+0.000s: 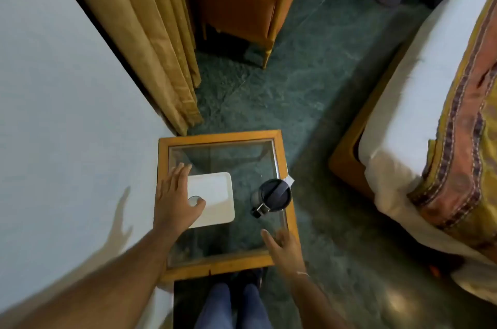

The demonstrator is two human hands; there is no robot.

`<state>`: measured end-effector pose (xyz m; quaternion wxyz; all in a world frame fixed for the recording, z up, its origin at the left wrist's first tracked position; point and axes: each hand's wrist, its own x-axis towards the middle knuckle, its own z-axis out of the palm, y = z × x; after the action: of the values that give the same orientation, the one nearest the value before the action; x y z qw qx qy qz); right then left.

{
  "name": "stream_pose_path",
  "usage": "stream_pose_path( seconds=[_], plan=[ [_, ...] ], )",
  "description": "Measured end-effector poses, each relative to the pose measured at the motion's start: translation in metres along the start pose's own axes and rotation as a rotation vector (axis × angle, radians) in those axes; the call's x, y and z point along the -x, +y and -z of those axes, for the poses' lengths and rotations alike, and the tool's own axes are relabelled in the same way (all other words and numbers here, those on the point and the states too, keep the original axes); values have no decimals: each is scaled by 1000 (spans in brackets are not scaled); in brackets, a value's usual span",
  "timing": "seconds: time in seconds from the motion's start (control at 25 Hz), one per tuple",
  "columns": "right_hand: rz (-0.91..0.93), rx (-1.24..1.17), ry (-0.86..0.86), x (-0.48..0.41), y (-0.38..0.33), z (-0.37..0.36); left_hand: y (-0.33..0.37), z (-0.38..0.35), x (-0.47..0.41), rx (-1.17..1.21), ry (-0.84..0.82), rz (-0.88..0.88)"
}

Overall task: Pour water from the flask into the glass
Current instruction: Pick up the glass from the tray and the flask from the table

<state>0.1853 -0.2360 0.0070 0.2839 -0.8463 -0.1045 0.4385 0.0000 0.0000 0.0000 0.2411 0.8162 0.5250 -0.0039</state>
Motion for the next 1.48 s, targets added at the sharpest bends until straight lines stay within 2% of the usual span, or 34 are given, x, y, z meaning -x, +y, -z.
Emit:
stream_pose_path(
  seconds=[0.08,0.16,0.24,0.4,0.64,0.92,1.12,1.24,1.48],
  plan=[
    [-130,-159,-83,-20,9,-28,-13,-29,2,89,-12,91],
    [-149,-274,-110,-40,14,-52,-30,-61,11,182,-58,219],
    [-91,-379,-105,-55,18,-71,-50,-98,15,303,-87,358],
    [-83,-517,21,-80,16,-84,-82,-151,7,524,-129,509],
    [28,-722,115,-109,20,-98,-104,-199,-18,647,-150,683],
    [77,-869,251,-114,33,-81,-113,-216,-33,697,-176,652],
    [96,-728,322,-119,42,-58,-115,-227,-42,679,-136,585],
    [184,-688,354,-132,38,-48,-113,-237,-45,646,-52,566],
    [290,-756,318,-158,20,-26,-105,-228,-44,652,-3,497]
  ],
)
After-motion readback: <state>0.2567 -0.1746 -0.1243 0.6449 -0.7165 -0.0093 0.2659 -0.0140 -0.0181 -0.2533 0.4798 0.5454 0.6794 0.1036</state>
